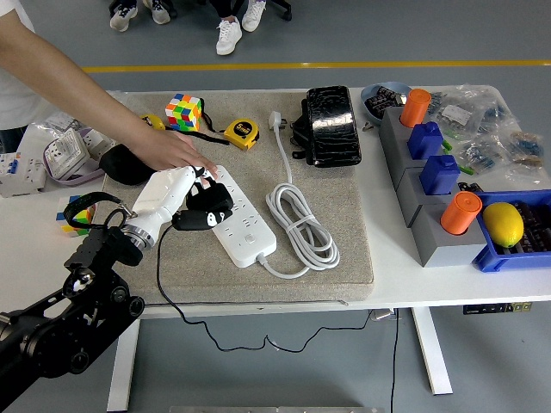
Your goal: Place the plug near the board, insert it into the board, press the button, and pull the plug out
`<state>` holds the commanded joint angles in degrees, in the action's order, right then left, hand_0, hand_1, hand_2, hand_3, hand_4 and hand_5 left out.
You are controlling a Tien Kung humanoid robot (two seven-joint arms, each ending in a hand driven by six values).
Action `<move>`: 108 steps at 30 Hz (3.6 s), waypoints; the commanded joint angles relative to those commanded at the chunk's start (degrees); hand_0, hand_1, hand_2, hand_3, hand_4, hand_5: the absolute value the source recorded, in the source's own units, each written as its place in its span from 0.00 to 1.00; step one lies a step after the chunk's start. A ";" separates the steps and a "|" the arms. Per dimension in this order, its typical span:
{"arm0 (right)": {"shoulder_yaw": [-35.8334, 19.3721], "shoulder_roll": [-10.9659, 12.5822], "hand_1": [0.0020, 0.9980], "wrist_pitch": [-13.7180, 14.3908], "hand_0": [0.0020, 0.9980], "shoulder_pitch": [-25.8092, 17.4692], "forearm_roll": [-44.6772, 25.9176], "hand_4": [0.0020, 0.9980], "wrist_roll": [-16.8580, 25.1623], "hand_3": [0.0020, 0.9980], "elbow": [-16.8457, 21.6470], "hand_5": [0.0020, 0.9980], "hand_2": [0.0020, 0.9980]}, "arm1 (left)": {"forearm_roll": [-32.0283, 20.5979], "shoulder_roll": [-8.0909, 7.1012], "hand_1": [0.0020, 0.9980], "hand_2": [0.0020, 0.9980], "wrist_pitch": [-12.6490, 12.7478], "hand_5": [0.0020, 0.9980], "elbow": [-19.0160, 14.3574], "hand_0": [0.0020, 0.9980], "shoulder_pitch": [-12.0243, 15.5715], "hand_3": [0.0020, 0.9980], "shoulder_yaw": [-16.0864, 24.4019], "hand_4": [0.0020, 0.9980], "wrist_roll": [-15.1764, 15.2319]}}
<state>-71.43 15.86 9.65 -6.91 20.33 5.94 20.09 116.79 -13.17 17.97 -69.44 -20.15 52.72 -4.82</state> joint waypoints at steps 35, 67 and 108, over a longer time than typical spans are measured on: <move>-0.02 -0.11 0.62 -0.03 0.55 -0.33 0.08 0.86 -0.02 0.51 0.06 0.38 0.56 | -0.73 -1.85 0.48 0.52 -0.74 0.21 12.66 0.36 0.69 0.57 4.46 0.99 6.60; 0.00 -0.72 0.61 -0.15 0.55 0.76 -0.62 0.86 0.12 0.51 -0.52 0.38 0.56 | -30.65 -4.61 0.51 0.52 -0.95 0.35 4.05 0.36 6.87 0.56 18.42 0.87 23.71; 3.46 -1.09 0.61 -0.57 0.55 3.52 -2.25 0.86 -0.29 0.51 -2.15 0.39 0.56 | -58.77 -4.30 0.49 0.53 -4.28 0.31 7.04 0.37 7.20 0.56 21.34 0.80 19.50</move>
<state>-67.98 14.78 9.09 -3.39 18.08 5.66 17.93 58.01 -17.47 13.69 -62.40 -12.95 74.07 14.69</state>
